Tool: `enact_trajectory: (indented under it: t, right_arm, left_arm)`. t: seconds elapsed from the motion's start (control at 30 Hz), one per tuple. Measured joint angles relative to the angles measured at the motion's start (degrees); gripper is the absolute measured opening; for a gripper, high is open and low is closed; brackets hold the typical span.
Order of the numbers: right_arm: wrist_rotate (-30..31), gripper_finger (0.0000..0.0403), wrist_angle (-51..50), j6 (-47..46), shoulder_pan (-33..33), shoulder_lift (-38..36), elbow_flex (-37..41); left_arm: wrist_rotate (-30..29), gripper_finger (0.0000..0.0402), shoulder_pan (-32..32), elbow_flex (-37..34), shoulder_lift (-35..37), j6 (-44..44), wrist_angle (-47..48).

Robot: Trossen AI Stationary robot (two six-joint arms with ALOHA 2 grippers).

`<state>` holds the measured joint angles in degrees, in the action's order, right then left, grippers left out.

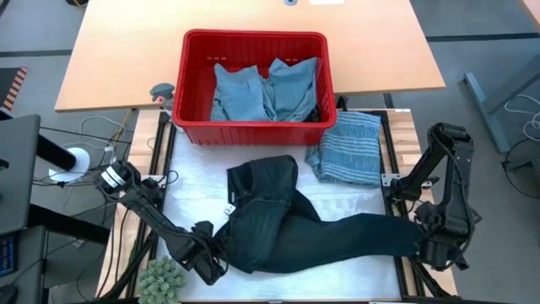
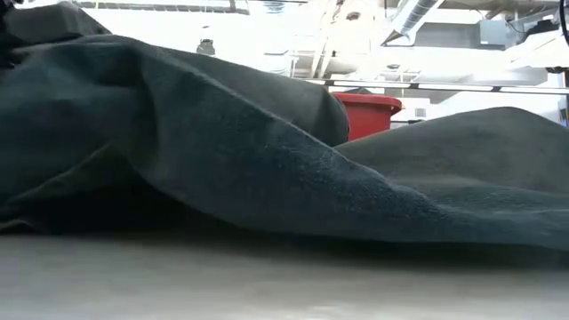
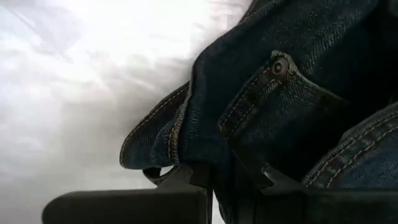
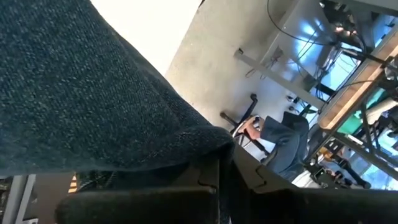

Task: Fold Laundry from Bin
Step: Fold the black pants

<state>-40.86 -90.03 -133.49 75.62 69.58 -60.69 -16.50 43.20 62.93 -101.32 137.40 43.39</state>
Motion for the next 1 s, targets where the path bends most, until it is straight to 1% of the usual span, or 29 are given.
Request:
enact_trajectory:
  t: [0.1, 0.17, 0.23, 0.37, 0.5, 0.63, 0.9, 1.0]
  right_arm:
    - [0.2, 0.0031, 0.0, 0.3, 0.6, 0.0, 0.0]
    - [0.3, 0.0033, 0.0, 0.8, 0.6, 0.0, 0.0]
    - [0.6, 0.0036, 0.0, 2.3, 0.5, 0.0, 0.0]
    - [2.0, 0.0043, 0.0, 3.1, 0.5, 0.0, 0.0]
    - [3.3, 0.0045, 0.0, 3.1, 0.5, 0.0, 0.0]
    - [3.4, 0.0046, 0.0, 3.1, 0.5, 0.0, 0.0]
    - [3.7, 0.0047, 0.0, 3.4, 0.5, 0.0, 0.0]
    - [3.8, 0.0047, 0.0, 4.6, 0.5, 0.0, 0.0]
  left_arm:
    - [0.3, 0.0014, 1.0, 2.3, 0.0, -0.6, 0.3]
    - [1.7, 0.0014, 1.6, 3.7, 0.0, -1.3, 1.0]
    - [2.5, 0.0014, 2.2, 5.4, 0.2, -1.4, 3.6]
    - [2.7, 0.0014, 2.8, 9.4, 0.4, -1.3, 11.9]
    - [3.0, 0.0022, 2.8, 12.0, 0.4, -4.2, 16.6]
    - [4.5, 0.005, 2.8, 14.3, 0.4, -9.7, 17.3]
    - [4.3, 0.0131, 3.1, 20.5, 0.4, -15.7, 19.0]
    - [6.3, 0.016, 4.2, 23.3, 0.4, -20.6, 19.0]
